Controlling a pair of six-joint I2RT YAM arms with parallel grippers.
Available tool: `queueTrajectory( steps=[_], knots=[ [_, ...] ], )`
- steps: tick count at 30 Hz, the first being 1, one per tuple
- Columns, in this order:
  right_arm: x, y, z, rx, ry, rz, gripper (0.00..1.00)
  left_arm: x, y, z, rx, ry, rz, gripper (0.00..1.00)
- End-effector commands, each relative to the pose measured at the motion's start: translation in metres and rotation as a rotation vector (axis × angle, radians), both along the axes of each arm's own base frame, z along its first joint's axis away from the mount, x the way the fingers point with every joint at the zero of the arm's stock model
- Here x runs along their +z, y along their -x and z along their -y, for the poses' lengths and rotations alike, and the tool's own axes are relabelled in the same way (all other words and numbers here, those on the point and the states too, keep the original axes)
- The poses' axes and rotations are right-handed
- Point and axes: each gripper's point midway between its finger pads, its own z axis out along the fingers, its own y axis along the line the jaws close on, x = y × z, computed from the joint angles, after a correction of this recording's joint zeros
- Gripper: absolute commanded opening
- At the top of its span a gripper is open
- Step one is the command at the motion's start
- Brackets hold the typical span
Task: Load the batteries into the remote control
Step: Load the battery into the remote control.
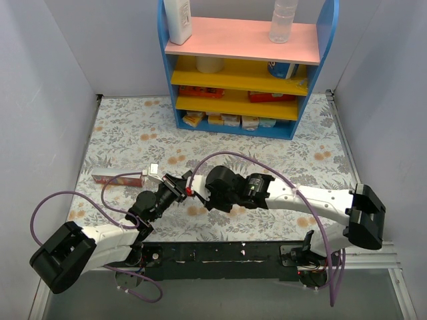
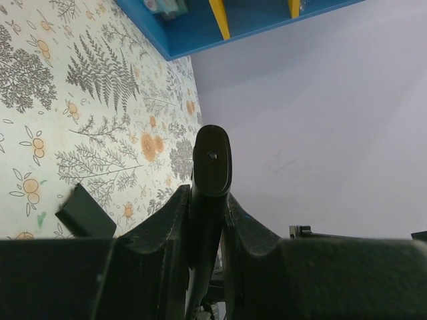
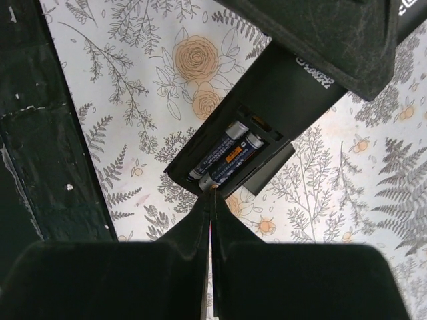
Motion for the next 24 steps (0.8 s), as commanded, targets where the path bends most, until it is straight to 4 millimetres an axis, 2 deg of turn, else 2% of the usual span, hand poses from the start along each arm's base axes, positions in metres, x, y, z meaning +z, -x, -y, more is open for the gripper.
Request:
queueTrajectory(
  steps=[1, 3, 4, 7, 10, 14, 16, 19, 20, 22, 24],
  knots=[
    [0.015, -0.035, -0.031, -0.161, -0.072, 0.044, 0.01, 0.058, 0.035, 0.017, -0.187, 0.258, 0.001, 0.0],
    [0.013, -0.044, -0.03, -0.241, -0.059, 0.038, 0.01, 0.06, 0.035, 0.016, -0.184, 0.261, 0.009, 0.0],
    [0.004, -0.045, -0.029, -0.266, -0.027, 0.027, 0.01, 0.061, 0.036, 0.016, -0.184, 0.262, 0.013, 0.0],
    [-0.006, -0.054, -0.027, -0.367, 0.007, 0.004, 0.01, 0.06, 0.035, 0.014, -0.175, 0.254, 0.018, 0.0],
    [-0.007, -0.055, -0.035, -0.421, -0.018, -0.052, 0.01, 0.059, 0.034, 0.014, -0.166, 0.238, 0.027, 0.0],
    [0.004, -0.047, -0.05, -0.384, -0.093, -0.107, 0.04, 0.053, 0.031, 0.012, -0.14, 0.2, 0.048, 0.0],
    [0.008, -0.043, -0.053, -0.363, -0.114, -0.123, 0.07, 0.046, 0.029, 0.01, -0.118, 0.159, 0.065, 0.0],
    [0.009, -0.045, -0.046, -0.38, -0.122, -0.11, 0.09, 0.034, 0.021, 0.003, -0.056, 0.091, 0.087, 0.0],
    [0.005, -0.046, -0.041, -0.389, -0.114, -0.113, 0.09, 0.025, 0.014, -0.001, -0.011, 0.062, 0.068, 0.0],
    [0.011, -0.045, -0.038, -0.394, -0.14, -0.113, 0.1, 0.018, 0.01, -0.007, 0.026, 0.02, 0.081, 0.0],
    [0.017, -0.041, -0.033, -0.388, -0.173, -0.11, 0.12, 0.001, 0.002, -0.013, 0.081, -0.06, 0.069, 0.0]
  ],
)
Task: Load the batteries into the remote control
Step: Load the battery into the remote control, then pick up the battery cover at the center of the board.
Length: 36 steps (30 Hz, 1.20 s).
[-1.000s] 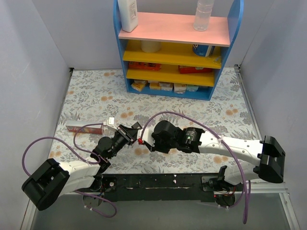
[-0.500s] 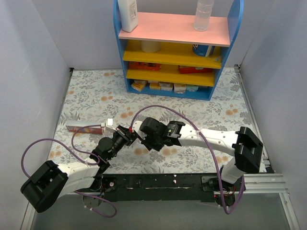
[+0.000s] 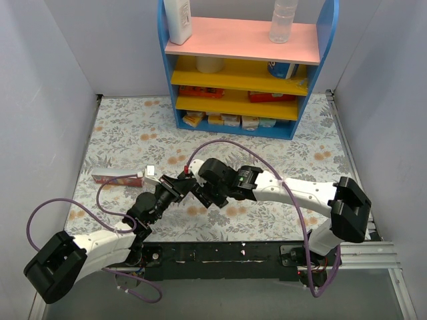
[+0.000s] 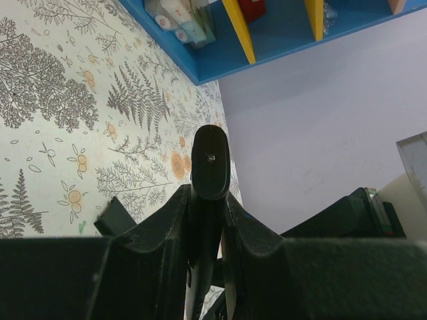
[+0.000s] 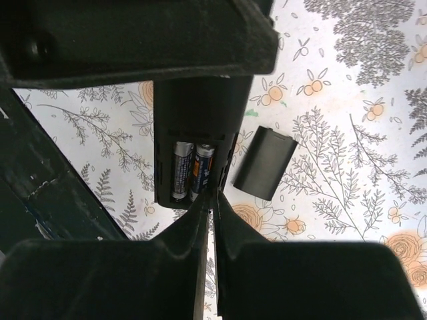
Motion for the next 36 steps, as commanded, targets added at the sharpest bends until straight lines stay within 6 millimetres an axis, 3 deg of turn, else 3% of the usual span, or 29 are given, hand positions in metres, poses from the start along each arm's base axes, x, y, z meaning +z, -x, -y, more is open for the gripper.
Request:
queueTrajectory(
  steps=[1, 4, 6, 8, 9, 14, 17, 21, 24, 36],
  knots=[
    [0.037, -0.019, -0.019, -0.043, -0.21, 0.099, 0.13, 0.006, 0.008, 0.001, -0.013, -0.003, 0.054, 0.0],
    [0.052, -0.018, -0.012, -0.049, -0.27, 0.137, 0.2, -0.012, 0.002, -0.01, 0.045, -0.077, 0.04, 0.0],
    [0.059, -0.022, -0.004, -0.068, -0.29, 0.173, 0.3, -0.023, 0.0, -0.016, 0.073, -0.131, 0.033, 0.0],
    [0.055, -0.026, 0.004, -0.09, -0.285, 0.188, 0.36, -0.036, -0.003, -0.023, 0.11, -0.182, 0.012, 0.0],
    [0.057, -0.027, 0.008, -0.104, -0.291, 0.201, 0.47, -0.039, -0.004, -0.026, 0.121, -0.197, 0.013, 0.0],
    [0.026, -0.033, 0.026, -0.176, -0.225, 0.178, 0.75, -0.056, -0.006, -0.041, 0.189, -0.227, -0.029, 0.0],
    [0.003, -0.035, 0.031, -0.212, -0.156, 0.139, 0.8, -0.063, -0.005, -0.05, 0.226, -0.216, -0.058, 0.0],
    [-0.033, -0.031, 0.032, -0.219, -0.059, 0.075, 0.82, -0.065, -0.005, -0.058, 0.267, -0.2, -0.076, 0.0],
    [-0.047, -0.029, 0.028, -0.22, -0.022, 0.036, 0.82, -0.07, -0.005, -0.065, 0.3, -0.205, -0.097, 0.0],
    [-0.084, -0.025, 0.03, -0.268, 0.104, -0.056, 0.72, -0.076, -0.004, -0.08, 0.361, -0.211, -0.117, 0.0]
  ],
)
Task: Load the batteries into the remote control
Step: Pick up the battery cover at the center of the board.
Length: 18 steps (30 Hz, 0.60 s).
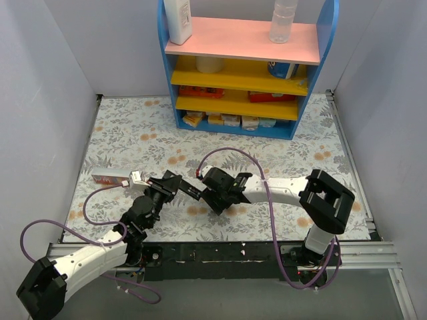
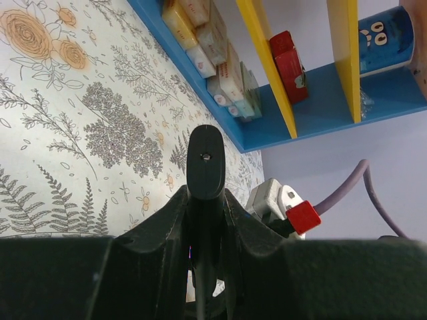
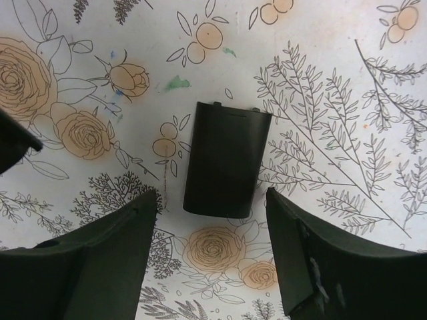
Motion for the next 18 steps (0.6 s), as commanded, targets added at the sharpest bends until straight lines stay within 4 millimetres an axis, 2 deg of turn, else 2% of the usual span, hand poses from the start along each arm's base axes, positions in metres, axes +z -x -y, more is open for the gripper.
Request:
queueTrajectory(
  steps=[1, 10, 13, 17, 18],
  knots=[
    [0.003, -0.003, -0.005, -0.052, -0.007, -0.031, 0.71, -0.07, 0.015, -0.022, 0.036, -0.108, -0.117, 0.0],
    [-0.009, -0.001, 0.012, -0.112, 0.018, -0.096, 0.58, -0.067, 0.016, -0.015, 0.004, -0.1, -0.11, 0.0],
    [-0.008, -0.001, 0.015, -0.119, 0.02, -0.087, 0.5, -0.066, 0.017, -0.011, -0.014, -0.094, -0.11, 0.0],
    [0.005, -0.004, 0.015, -0.107, -0.012, -0.054, 0.31, -0.065, 0.018, -0.006, -0.038, -0.085, -0.108, 0.0],
    [0.007, -0.004, 0.016, -0.1, -0.015, -0.049, 0.29, -0.064, 0.018, -0.004, -0.052, -0.081, -0.104, 0.0]
  ],
)
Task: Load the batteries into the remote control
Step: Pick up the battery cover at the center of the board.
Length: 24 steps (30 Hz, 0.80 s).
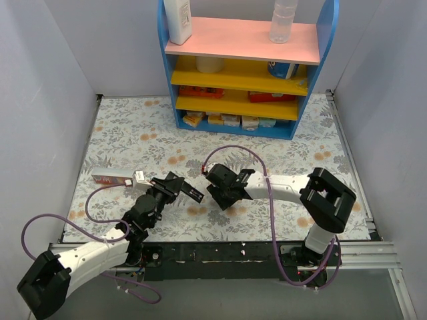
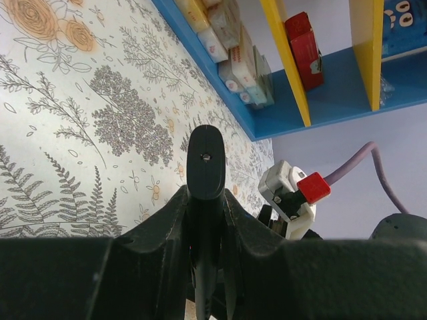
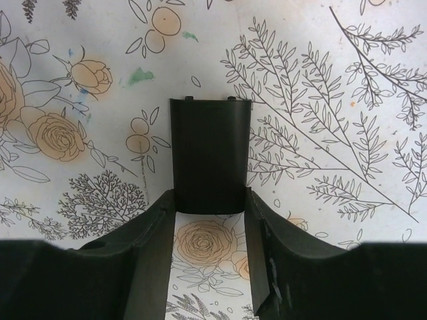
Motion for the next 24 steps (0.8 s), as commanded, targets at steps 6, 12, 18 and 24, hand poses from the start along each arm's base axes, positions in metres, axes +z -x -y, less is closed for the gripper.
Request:
queueTrajectory(
  steps=[6, 12, 18, 24],
  knots=[
    [0.045, -0.004, 0.008, 0.022, -0.061, 0.098, 0.22, -0.045, 0.017, 0.0, -0.061, -0.024, -0.063, 0.0],
    [0.101, 0.0, 0.004, 0.067, -0.205, 0.194, 0.22, -0.042, 0.018, 0.009, -0.095, 0.002, -0.07, 0.0],
    [0.147, 0.016, -0.013, 0.162, -0.343, 0.233, 0.22, -0.03, 0.019, 0.019, -0.131, 0.059, -0.06, 0.0],
    [0.146, 0.033, -0.029, 0.226, -0.335, 0.203, 0.23, -0.02, 0.021, 0.025, -0.16, 0.119, -0.045, 0.0]
  ],
)
